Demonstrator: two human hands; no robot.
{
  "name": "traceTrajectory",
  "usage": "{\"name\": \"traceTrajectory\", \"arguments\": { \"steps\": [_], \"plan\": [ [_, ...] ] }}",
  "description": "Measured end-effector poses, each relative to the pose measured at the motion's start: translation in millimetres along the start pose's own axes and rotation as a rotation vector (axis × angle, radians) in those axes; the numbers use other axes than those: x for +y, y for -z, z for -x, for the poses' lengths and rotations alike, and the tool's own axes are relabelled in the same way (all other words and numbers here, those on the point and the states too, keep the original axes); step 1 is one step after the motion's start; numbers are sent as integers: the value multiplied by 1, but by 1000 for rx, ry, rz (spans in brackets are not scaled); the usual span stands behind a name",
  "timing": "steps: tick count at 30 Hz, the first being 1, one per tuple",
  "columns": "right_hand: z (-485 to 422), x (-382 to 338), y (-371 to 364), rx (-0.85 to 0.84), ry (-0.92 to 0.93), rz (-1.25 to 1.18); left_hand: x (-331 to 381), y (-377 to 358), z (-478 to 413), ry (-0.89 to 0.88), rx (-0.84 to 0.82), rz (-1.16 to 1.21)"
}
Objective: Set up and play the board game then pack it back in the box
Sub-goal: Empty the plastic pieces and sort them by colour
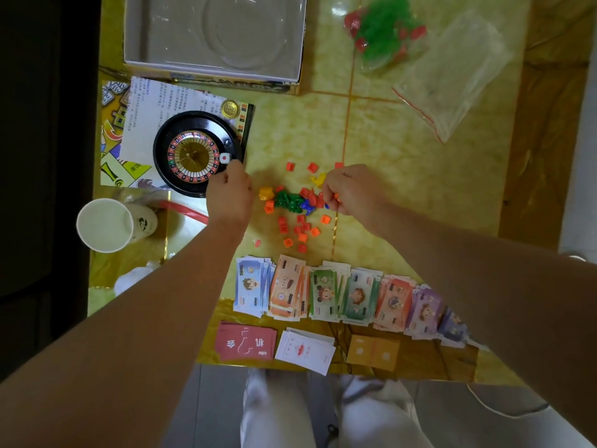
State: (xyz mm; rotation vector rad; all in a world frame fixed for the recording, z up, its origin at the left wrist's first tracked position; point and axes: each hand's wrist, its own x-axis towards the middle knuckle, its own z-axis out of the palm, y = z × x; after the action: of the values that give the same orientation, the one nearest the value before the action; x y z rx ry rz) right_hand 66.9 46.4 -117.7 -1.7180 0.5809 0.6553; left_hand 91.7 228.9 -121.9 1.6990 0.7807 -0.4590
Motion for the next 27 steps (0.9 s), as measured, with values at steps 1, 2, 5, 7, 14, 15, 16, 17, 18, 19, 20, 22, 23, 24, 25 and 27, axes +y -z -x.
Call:
{"name": "traceTrajectory", "arguments": {
  "steps": [1,2,5,7,14,15,16,17,18,19,20,22,23,24,25,27],
  "plan": [
    [4,5,-1,-4,17,21,0,5,3,46,-37,95],
    [7,11,-2,-6,33,71,-2,10,5,71,-75,124],
    [18,25,-4,-4,41,274,-12,21,15,72,-240,34],
    [25,33,-6,46,51,429,-21,25,21,85,-333,-26],
    [36,51,-11,205,94,741,-29,12,43,-20,-306,-268],
    [36,54,-13,214,105,734,-32,10,45,-80,-274,-385],
    [35,55,-14,223,115,734,-33,9,47,-151,-252,-530],
    [34,58,-17,231,125,742,-37,9,49,-215,-251,-685],
    [33,59,-19,240,137,753,-39,8,51,-269,-258,-822],
    [32,60,-21,253,146,762,-43,7,52,-304,-263,-930],
    [30,61,-23,267,154,767,-47,5,54,-327,-262,-1002],
    [29,62,-24,282,172,776,-55,2,53,-380,-228,-1065],
    [29,61,-25,283,192,779,-57,1,52,-410,-198,-1085],
    [29,62,-24,279,205,761,-59,0,52,-434,-174,-1104],
    [29,62,-23,272,203,717,-60,0,51,-458,-156,-1116],
    [29,62,-19,238,144,599,-59,0,50,-481,-148,-1090]
  ]
}}
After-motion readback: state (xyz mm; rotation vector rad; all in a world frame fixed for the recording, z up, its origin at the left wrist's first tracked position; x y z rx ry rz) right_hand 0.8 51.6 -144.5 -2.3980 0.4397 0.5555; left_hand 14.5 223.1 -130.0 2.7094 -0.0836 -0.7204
